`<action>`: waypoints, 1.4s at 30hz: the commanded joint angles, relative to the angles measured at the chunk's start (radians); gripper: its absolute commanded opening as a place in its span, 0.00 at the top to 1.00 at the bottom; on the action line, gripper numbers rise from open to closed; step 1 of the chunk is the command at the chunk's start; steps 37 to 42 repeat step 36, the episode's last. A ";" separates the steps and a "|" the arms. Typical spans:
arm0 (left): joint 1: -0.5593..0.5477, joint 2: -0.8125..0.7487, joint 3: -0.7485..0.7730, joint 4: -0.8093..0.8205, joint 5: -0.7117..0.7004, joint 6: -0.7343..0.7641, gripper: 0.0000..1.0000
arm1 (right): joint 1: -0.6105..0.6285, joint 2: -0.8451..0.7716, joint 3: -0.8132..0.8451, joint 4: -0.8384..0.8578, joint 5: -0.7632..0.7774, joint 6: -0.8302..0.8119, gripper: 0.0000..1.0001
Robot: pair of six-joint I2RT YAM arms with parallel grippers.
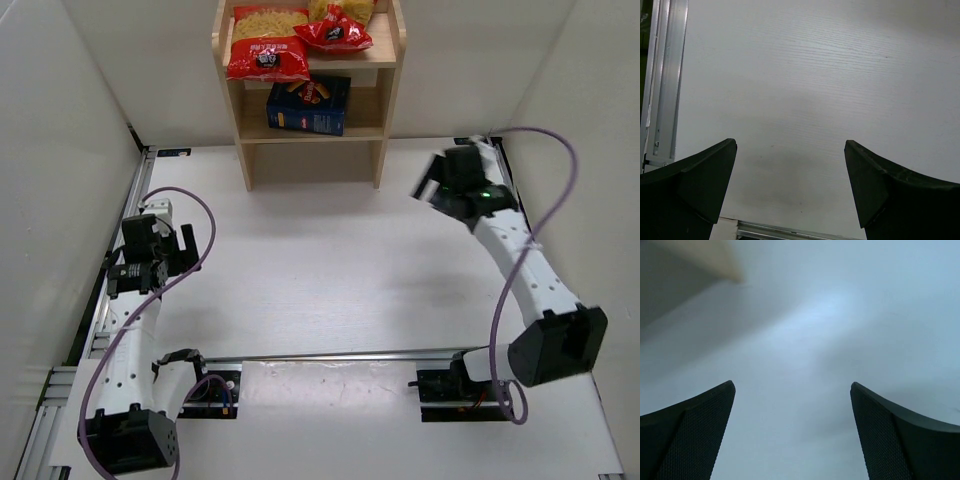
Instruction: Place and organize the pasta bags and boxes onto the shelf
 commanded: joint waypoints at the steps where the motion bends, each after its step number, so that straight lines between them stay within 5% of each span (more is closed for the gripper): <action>1: 0.022 -0.020 0.000 0.015 0.013 0.000 0.00 | -0.196 -0.121 -0.102 -0.331 -0.110 -0.077 0.00; 5: 0.044 -0.020 0.000 0.015 0.013 0.000 0.00 | -0.296 -0.234 -0.143 -0.300 -0.159 -0.078 0.00; 14: 0.091 -0.020 0.040 -0.008 -0.093 0.000 0.00 | -0.305 -0.409 -0.231 -0.300 -0.108 -0.058 0.00; 42: 0.091 -0.058 0.061 -0.122 -0.157 0.000 0.00 | -0.305 -0.413 -0.231 -0.291 -0.098 -0.029 0.00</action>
